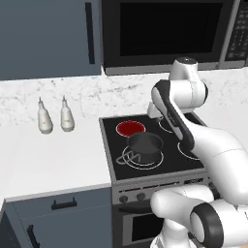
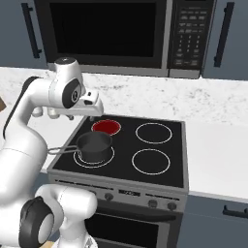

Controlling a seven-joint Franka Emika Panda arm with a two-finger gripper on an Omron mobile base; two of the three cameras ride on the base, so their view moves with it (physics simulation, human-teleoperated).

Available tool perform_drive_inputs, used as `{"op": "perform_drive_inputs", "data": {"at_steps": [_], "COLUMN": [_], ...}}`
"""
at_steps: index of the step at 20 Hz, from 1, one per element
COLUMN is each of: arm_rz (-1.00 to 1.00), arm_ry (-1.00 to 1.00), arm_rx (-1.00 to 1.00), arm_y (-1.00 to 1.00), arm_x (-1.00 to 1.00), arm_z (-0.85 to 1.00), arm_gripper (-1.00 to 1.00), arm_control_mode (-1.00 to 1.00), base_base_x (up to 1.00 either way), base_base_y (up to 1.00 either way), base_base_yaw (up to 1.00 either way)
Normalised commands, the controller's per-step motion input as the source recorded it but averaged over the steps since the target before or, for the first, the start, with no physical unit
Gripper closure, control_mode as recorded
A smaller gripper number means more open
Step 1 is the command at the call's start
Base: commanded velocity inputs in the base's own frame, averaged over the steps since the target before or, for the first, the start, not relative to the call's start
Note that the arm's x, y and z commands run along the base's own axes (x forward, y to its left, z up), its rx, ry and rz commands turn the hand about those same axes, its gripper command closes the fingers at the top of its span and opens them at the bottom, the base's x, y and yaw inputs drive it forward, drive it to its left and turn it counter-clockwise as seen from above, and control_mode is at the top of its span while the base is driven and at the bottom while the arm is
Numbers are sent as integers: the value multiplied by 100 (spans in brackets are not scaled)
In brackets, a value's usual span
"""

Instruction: Turn off the rear left burner of the stove.

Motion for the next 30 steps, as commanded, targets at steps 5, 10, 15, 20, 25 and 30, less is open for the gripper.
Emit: {"op": "perform_drive_inputs", "data": {"at_steps": [5, 10, 15, 20, 25, 30], "arm_rz": [0, 0, 0, 0, 0, 10], "arm_ry": [0, 0, 0, 0, 0, 0], "arm_rx": [0, 0, 0, 0, 0, -8], "arm_y": [0, 0, 0, 0, 0, 35], "arm_x": [0, 0, 0, 0, 0, -28], "arm_z": [0, 0, 0, 0, 0, -6], "arm_gripper": [-100, -100, -100, -100, -100, -100], "arm_control_mode": [100, 100, 100, -100, -100, -100], "base_base_x": [-14, -19, -16, -5, 0, 0], "base_base_y": [-46, -55, -45, -12, 0, 0], "base_base_yaw": [0, 1, 0, 0, 0, 0]}}
